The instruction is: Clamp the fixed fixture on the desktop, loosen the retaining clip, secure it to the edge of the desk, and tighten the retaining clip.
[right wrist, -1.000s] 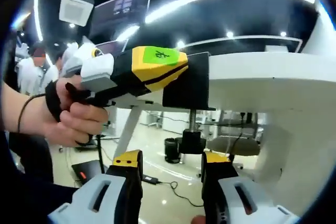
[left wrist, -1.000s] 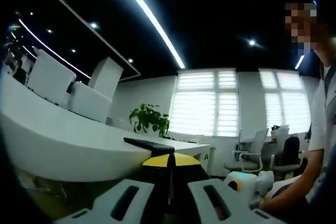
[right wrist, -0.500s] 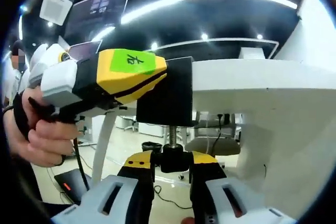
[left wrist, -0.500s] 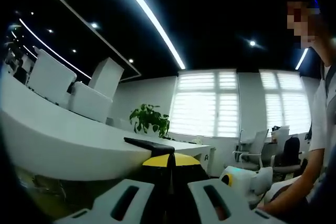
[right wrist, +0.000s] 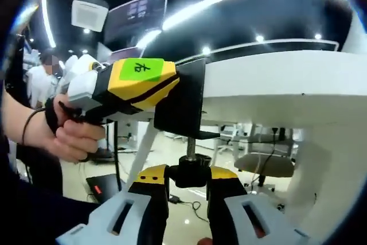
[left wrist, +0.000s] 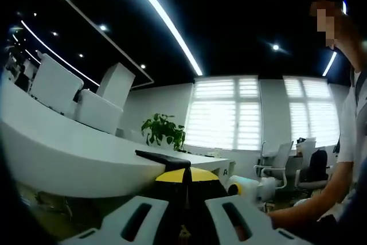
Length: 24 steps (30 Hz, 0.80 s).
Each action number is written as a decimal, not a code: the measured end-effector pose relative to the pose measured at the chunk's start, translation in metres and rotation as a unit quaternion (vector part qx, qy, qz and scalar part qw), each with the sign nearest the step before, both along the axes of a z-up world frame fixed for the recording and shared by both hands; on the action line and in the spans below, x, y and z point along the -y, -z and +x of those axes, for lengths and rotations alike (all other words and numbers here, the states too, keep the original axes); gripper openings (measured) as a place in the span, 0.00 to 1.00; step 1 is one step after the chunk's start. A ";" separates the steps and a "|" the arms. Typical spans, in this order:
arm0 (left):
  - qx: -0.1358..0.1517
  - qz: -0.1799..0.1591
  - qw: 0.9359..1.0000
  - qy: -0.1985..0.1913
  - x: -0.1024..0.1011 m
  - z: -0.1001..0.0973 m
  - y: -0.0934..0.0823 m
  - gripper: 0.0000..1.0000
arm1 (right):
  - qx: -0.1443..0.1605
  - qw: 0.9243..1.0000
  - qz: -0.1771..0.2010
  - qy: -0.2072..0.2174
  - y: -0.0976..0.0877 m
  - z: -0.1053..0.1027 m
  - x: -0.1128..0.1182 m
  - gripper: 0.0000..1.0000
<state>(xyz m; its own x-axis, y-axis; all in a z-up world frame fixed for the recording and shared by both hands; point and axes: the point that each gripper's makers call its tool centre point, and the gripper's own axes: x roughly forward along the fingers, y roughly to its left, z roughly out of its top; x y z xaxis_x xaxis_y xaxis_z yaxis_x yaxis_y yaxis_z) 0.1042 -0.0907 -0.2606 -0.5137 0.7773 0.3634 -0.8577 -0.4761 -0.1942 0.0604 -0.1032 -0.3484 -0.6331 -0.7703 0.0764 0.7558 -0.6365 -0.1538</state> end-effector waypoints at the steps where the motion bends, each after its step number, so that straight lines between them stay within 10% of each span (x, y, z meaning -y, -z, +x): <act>1: 0.000 0.001 1.000 0.000 0.000 -0.001 0.000 0.02 | 0.003 1.000 0.001 -0.008 0.000 0.000 0.000 0.24; 14: -0.001 -0.003 1.000 0.000 0.002 -0.005 0.000 0.02 | 0.018 0.999 -0.010 -0.044 0.001 0.002 0.002 0.24; 24: 0.000 0.003 1.000 -0.002 0.001 -0.004 0.000 0.02 | -0.005 0.998 0.009 0.054 0.009 0.015 0.001 0.45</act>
